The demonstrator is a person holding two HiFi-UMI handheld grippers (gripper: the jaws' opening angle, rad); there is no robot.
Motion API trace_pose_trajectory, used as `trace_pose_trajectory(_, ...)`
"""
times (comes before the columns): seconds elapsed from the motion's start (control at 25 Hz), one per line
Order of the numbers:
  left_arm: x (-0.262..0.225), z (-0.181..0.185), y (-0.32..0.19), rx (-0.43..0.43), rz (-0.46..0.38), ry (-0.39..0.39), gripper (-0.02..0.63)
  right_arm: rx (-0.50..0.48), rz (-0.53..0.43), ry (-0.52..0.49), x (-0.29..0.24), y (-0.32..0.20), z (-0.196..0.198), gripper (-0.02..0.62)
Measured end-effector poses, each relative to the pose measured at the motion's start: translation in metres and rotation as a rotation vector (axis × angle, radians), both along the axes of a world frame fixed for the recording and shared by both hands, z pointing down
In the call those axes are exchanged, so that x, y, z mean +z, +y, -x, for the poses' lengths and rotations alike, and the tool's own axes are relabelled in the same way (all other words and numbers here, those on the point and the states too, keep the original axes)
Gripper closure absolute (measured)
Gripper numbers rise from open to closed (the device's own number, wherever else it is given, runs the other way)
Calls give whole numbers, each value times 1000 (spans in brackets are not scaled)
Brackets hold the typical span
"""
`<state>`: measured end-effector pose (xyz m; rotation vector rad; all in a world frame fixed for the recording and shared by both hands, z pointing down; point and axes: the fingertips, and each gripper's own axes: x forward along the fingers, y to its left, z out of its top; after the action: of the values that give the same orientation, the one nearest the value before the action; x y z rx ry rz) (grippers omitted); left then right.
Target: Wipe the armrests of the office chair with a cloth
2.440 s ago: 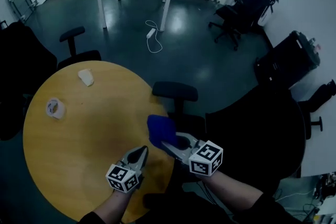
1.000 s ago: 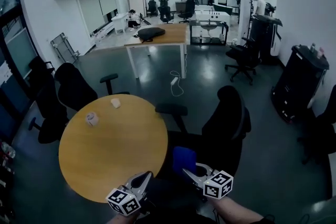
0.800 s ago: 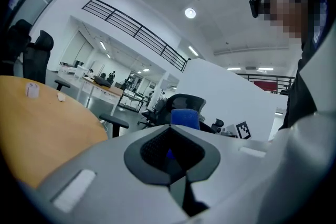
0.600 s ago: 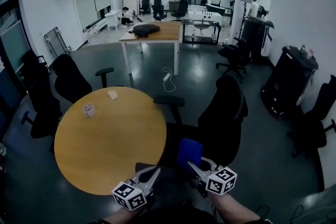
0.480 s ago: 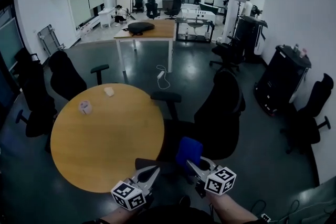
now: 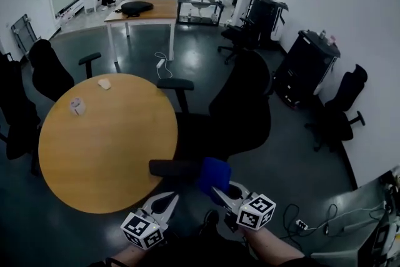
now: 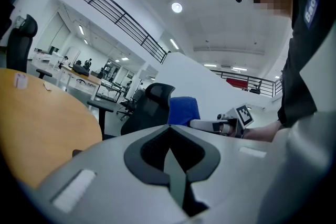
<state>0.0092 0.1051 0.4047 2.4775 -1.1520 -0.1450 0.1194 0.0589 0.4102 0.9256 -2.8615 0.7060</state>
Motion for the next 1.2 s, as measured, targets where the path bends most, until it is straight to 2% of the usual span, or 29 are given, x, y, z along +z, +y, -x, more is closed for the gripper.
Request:
trace_pose_trajectory(0.16,-4,-5,14,21,8,-2,594,-20,-15,0,-11,20,2,503)
trace_pose_trajectory(0.36,-22,-28,19,23,-27,-19,594,-57,-41,-15,-19,30,-4,503)
trace_pose_trajectory(0.48,-34,-51,16,7,-36,-18,594,-49,-55,-28,-28,30,-18,502)
trace_pose_trajectory(0.64,-54,-78,5,-30,-51,-21,594,-28,-124,-23,-47,30,-53,502)
trace_pose_trajectory(0.8,-63,-107,0,-31,-51,-34,594,-16,-154,-36,-54,29,-85,502)
trace_pose_trajectory(1.0,-57,-142,12,19,-55,-63,593,-26,-168,-39,-49,35,-99,502)
trace_pose_trajectory(1.08,-59,-148,15,25,-66,-90,593,-30,-181,-34,-48,36,-102,502)
trace_pose_trajectory(1.2,-57,-148,16,11,-62,-90,594,-42,-181,-38,-46,42,-102,502)
